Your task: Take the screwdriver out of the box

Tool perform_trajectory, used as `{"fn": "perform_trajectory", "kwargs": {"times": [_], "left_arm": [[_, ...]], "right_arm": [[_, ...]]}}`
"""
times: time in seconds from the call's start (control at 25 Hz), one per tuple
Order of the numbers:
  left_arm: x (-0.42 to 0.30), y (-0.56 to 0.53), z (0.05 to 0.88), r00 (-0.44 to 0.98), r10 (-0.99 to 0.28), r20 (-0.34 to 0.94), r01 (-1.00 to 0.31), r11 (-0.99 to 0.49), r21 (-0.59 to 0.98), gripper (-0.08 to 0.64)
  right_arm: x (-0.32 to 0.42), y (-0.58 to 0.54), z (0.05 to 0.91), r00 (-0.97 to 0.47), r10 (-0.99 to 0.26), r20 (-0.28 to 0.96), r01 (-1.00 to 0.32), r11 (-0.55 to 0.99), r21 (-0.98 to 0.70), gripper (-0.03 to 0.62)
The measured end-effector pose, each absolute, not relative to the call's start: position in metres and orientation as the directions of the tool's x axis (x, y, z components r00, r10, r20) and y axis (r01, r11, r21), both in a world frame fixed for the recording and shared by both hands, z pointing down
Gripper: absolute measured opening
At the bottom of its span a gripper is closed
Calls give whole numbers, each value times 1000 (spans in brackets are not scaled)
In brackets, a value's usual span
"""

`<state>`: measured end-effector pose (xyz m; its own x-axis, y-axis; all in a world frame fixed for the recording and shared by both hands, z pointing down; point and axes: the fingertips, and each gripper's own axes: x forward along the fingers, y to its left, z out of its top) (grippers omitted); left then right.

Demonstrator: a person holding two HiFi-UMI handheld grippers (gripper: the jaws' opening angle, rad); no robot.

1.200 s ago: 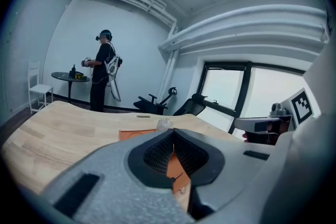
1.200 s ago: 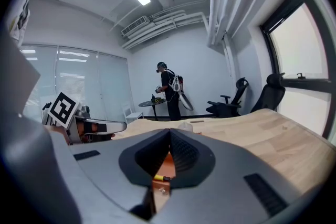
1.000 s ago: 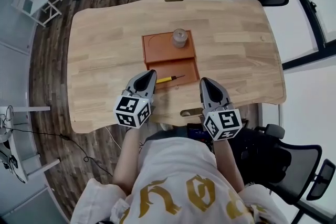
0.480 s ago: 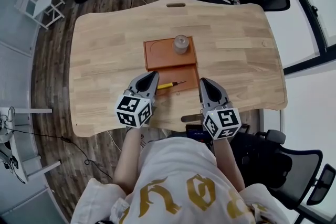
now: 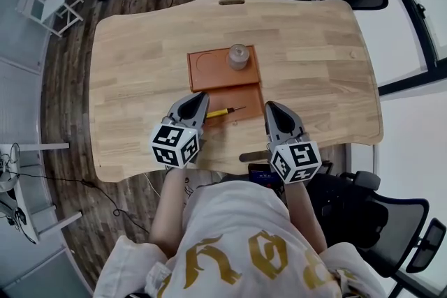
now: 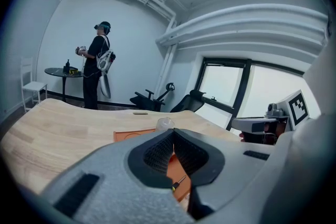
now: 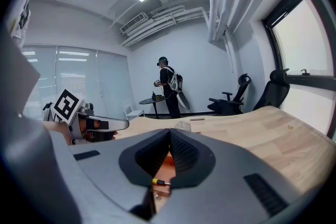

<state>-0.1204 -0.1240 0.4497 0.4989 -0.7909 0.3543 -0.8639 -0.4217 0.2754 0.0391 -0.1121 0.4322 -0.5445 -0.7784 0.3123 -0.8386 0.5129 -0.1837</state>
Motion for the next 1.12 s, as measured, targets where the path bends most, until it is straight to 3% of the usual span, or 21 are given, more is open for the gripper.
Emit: {"fn": "perform_trajectory", "kwargs": {"times": [0.48,1.12], "left_arm": [[-112,-129,486,527,-706,472,-848,-476,235,9],[-97,-132,549,573,-470,671,-776,-574,261,11]], "right_arm": [[41,-126,455,-546,-758,357,-838,508,-202,11],[42,-142,493,-559,-705,437,-827,509,-238,11]]}}
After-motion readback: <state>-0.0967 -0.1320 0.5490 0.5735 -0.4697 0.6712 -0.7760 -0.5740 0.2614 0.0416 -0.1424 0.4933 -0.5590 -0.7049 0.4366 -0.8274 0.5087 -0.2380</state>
